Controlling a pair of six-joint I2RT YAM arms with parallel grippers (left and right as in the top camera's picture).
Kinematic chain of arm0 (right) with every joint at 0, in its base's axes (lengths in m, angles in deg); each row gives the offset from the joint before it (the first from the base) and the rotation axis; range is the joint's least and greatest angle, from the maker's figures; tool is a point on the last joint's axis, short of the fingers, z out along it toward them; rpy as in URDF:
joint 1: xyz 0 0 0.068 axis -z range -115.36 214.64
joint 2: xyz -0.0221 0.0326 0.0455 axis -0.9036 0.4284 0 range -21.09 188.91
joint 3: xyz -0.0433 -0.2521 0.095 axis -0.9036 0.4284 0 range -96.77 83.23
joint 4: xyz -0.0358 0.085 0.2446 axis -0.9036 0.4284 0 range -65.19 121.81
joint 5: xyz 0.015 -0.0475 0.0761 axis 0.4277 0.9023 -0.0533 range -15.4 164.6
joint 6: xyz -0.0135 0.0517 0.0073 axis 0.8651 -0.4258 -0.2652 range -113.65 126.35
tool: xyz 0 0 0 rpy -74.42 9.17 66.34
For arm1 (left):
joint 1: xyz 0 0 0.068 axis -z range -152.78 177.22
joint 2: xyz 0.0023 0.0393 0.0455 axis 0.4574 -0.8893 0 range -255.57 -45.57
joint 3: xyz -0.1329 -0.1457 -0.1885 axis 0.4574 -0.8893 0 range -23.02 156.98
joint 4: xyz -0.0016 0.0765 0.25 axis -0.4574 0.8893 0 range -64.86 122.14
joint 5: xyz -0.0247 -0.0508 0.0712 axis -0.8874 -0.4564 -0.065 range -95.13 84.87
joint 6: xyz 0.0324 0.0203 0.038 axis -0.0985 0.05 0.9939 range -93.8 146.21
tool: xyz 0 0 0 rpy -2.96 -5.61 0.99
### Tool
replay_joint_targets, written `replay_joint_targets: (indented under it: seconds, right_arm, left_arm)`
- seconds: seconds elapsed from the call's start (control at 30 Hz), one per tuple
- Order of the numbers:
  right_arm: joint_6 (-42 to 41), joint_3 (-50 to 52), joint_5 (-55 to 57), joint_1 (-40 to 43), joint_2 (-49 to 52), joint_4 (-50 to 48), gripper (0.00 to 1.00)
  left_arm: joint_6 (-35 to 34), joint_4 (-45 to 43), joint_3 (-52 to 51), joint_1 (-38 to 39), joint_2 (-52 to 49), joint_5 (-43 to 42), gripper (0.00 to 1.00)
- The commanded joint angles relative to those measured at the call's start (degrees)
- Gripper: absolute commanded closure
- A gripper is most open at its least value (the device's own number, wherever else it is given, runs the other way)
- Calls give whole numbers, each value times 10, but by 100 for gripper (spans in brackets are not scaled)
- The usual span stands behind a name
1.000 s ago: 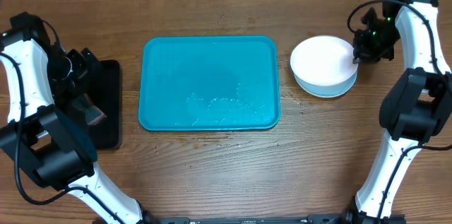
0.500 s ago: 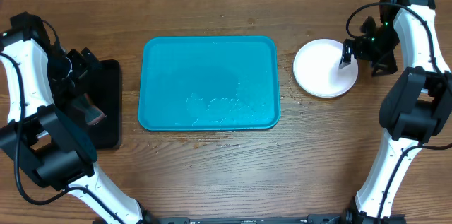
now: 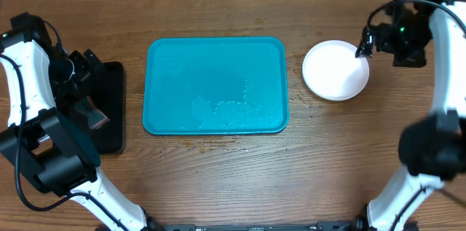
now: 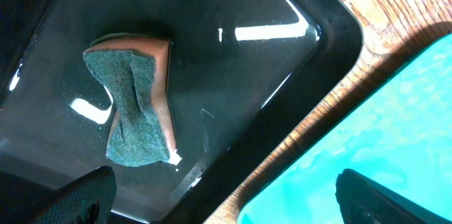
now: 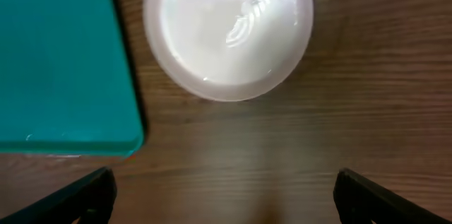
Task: Clean dirty plates on tray and stack at the side
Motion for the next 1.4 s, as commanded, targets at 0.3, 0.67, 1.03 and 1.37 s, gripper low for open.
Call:
replay_joint_targets:
  seconds: [0.3, 0.67, 1.03, 1.37]
  right_arm:
    - [7, 221, -38, -144, -296, -8, 0]
    - [8, 286, -105, -230, -386, -3, 0]
    - [7, 286, -106, -230, -381, -2, 0]
    - [10, 307, -100, -228, -385, -38, 0]
  left_arm:
    - [7, 0, 10, -2, 3, -8, 0]
    - [7, 0, 10, -2, 3, -8, 0]
    - [7, 0, 10, -2, 3, -8, 0]
    - [7, 0, 10, -2, 3, -8, 1]
